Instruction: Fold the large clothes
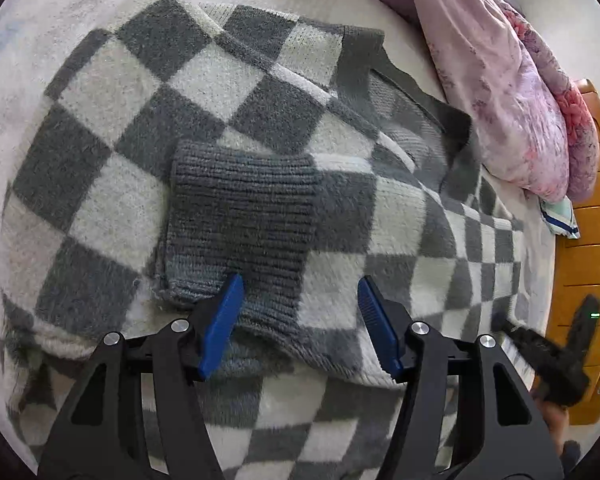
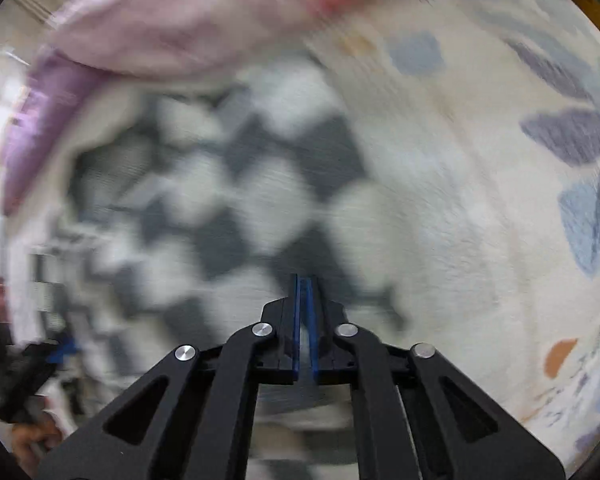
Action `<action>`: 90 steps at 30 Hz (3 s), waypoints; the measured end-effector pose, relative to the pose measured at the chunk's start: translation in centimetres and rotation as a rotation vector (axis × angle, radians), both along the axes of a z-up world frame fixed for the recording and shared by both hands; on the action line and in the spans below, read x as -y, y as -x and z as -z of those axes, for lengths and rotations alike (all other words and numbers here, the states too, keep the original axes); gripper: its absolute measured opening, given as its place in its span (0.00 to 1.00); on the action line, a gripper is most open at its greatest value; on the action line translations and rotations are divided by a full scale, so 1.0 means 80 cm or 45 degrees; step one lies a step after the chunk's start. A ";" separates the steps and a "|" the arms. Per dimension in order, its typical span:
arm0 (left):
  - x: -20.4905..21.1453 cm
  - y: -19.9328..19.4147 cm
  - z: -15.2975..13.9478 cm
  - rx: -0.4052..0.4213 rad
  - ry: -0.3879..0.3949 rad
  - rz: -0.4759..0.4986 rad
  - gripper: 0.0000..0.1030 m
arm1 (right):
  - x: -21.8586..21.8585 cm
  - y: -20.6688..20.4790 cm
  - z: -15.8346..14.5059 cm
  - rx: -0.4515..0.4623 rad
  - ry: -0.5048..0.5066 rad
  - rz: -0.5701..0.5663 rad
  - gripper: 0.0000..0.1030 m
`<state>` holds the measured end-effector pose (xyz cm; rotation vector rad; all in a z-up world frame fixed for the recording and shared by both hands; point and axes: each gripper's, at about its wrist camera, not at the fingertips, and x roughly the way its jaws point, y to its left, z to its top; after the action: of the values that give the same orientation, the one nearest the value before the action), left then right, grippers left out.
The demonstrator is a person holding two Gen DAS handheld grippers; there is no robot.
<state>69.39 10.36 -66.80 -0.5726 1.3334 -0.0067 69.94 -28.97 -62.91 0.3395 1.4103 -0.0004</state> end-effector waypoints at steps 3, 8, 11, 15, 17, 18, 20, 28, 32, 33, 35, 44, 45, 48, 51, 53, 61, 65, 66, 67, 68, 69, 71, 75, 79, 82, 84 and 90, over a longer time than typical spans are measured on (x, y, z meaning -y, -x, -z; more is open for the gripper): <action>0.007 -0.007 0.004 -0.017 -0.040 0.025 0.60 | 0.003 -0.005 0.025 -0.048 -0.055 0.015 0.00; -0.013 -0.014 -0.023 -0.007 0.076 0.002 0.60 | -0.002 -0.015 0.011 -0.114 -0.083 0.034 0.06; -0.058 -0.021 -0.058 0.109 0.072 -0.098 0.60 | 0.000 -0.028 -0.031 -0.017 -0.122 0.027 0.32; -0.142 -0.060 -0.066 0.127 -0.033 -0.254 0.62 | 0.001 -0.080 -0.054 0.093 -0.029 0.010 0.61; -0.168 -0.082 -0.055 0.098 -0.035 -0.280 0.62 | 0.007 -0.106 -0.048 0.093 -0.031 0.042 0.62; -0.178 -0.096 -0.047 0.058 -0.055 -0.284 0.62 | 0.013 -0.119 -0.044 0.077 -0.038 0.051 0.62; -0.183 -0.116 -0.041 0.038 -0.112 -0.250 0.62 | 0.026 -0.140 -0.033 0.035 -0.065 0.077 0.62; -0.180 -0.166 0.014 -0.099 -0.206 -0.130 0.62 | 0.024 -0.190 0.026 -0.102 -0.104 0.127 0.62; -0.179 -0.168 0.030 -0.128 -0.201 -0.102 0.53 | 0.022 -0.188 0.053 -0.168 -0.102 0.086 0.56; -0.180 -0.167 0.030 -0.123 -0.215 -0.093 0.49 | 0.022 -0.188 0.054 -0.162 -0.094 0.081 0.51; -0.178 -0.163 0.024 -0.067 -0.232 -0.080 0.28 | 0.023 -0.185 0.051 -0.137 -0.089 0.060 0.38; -0.158 -0.104 -0.072 0.191 -0.272 -0.035 0.18 | 0.034 -0.120 -0.034 0.123 -0.139 0.022 0.18; -0.151 -0.091 -0.090 0.231 -0.273 -0.015 0.18 | 0.034 -0.109 -0.049 0.163 -0.155 0.014 0.18; -0.140 -0.047 -0.134 0.314 -0.275 -0.018 0.18 | 0.029 -0.079 -0.086 0.248 -0.177 -0.012 0.18; -0.138 0.007 -0.171 0.367 -0.265 -0.054 0.18 | 0.037 -0.034 -0.126 0.327 -0.229 -0.016 0.18; -0.129 0.033 -0.192 0.388 -0.277 -0.072 0.17 | 0.038 -0.007 -0.148 0.343 -0.249 -0.034 0.17; -0.122 0.221 -0.244 0.385 -0.263 -0.174 0.17 | 0.080 0.131 -0.208 0.353 -0.332 -0.128 0.18; -0.123 0.307 -0.222 0.299 -0.227 -0.221 0.17 | 0.097 0.226 -0.209 0.315 -0.319 -0.150 0.21; -0.124 0.336 -0.209 0.261 -0.216 -0.231 0.17 | 0.100 0.246 -0.207 0.311 -0.317 -0.148 0.23; -0.125 0.353 -0.198 0.235 -0.207 -0.237 0.17 | 0.103 0.273 -0.199 0.297 -0.300 -0.147 0.26; -0.126 0.375 -0.182 0.196 -0.199 -0.245 0.18 | 0.106 0.292 -0.191 0.283 -0.281 -0.133 0.27; -0.128 0.395 -0.166 0.164 -0.192 -0.251 0.18 | 0.108 0.312 -0.182 0.268 -0.267 -0.119 0.29; -0.132 0.426 -0.138 0.117 -0.166 -0.266 0.20 | 0.108 0.349 -0.161 0.245 -0.178 -0.131 0.33; -0.129 0.476 -0.077 -0.007 -0.104 -0.206 0.27 | 0.108 0.415 -0.095 0.097 0.008 -0.149 0.46; -0.132 0.507 -0.076 -0.021 -0.084 -0.229 0.33 | 0.121 0.463 -0.069 0.010 0.109 -0.051 0.47; -0.147 0.531 -0.096 0.013 -0.035 -0.346 0.36 | 0.149 0.489 -0.084 0.024 0.055 0.131 0.48; -0.150 0.538 -0.118 0.081 0.023 -0.395 0.37 | 0.166 0.504 -0.104 0.065 -0.069 0.289 0.51; -0.114 0.501 -0.113 0.087 0.168 -0.431 0.60 | 0.172 0.488 -0.092 0.095 -0.617 0.741 0.57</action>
<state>29.33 19.49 -57.76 -0.8975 1.1618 0.1622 30.93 -42.72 -55.58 1.1311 1.1836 -0.1225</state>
